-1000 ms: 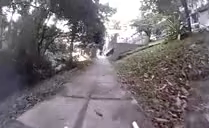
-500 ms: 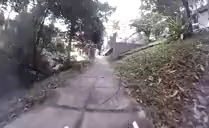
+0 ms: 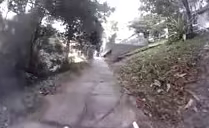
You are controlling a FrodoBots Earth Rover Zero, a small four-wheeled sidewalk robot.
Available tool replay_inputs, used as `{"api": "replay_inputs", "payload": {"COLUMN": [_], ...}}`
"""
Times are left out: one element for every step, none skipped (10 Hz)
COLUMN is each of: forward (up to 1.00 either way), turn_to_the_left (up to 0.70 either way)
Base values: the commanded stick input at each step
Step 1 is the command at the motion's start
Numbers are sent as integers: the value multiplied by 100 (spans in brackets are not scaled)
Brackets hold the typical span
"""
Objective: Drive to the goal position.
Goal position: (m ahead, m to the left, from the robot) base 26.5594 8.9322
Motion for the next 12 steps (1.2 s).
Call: {"api": "replay_inputs", "payload": {"forward": [70,70,70,70,70,70,70,70,70,70,70,70], "turn_to_the_left": [-8,-5,-2,3,3,3,3,3,3,3,3,3]}}
